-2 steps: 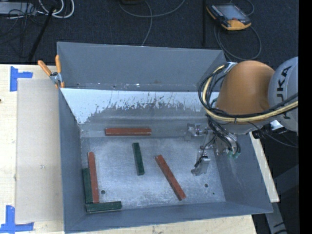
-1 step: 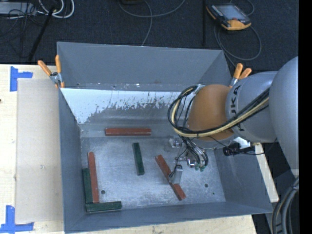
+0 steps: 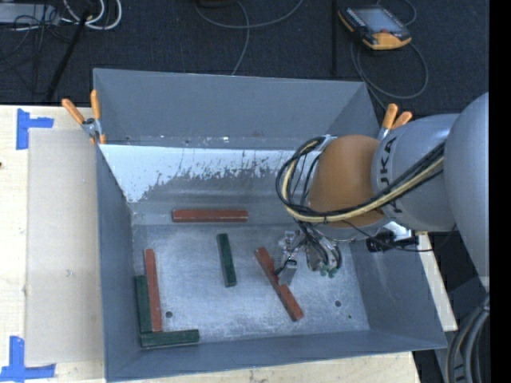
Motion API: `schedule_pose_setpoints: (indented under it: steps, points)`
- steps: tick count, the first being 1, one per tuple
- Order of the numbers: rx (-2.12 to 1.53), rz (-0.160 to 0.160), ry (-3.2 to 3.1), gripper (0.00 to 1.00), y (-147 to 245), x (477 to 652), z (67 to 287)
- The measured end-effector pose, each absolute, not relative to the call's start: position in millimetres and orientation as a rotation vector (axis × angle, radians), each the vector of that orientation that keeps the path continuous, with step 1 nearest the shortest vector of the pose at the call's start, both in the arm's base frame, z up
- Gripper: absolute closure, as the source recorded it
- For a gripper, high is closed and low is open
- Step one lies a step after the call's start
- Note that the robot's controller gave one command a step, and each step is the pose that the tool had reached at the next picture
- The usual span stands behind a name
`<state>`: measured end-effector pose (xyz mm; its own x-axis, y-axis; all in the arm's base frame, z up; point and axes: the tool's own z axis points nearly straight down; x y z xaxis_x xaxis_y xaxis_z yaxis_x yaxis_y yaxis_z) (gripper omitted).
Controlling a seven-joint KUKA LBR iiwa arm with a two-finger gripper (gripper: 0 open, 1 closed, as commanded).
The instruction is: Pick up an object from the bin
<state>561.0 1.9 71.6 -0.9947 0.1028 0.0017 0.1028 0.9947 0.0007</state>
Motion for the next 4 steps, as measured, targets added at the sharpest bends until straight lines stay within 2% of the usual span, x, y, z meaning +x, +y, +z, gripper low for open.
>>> schedule_pose_setpoints:
  steps: [1, 2, 3, 4]
  points:
    - [-0.162, -0.001, -3.141, 0.00, 1.7, 561.7, 70.8]
    - [-0.274, -0.001, -3.129, 0.00, -8.5, 534.8, 70.1]
    - [-0.596, 0.000, -3.078, 0.00, -0.2, 492.0, 68.8]
    - [-0.595, 0.000, -3.082, 1.00, -0.4, 493.1, 69.5]
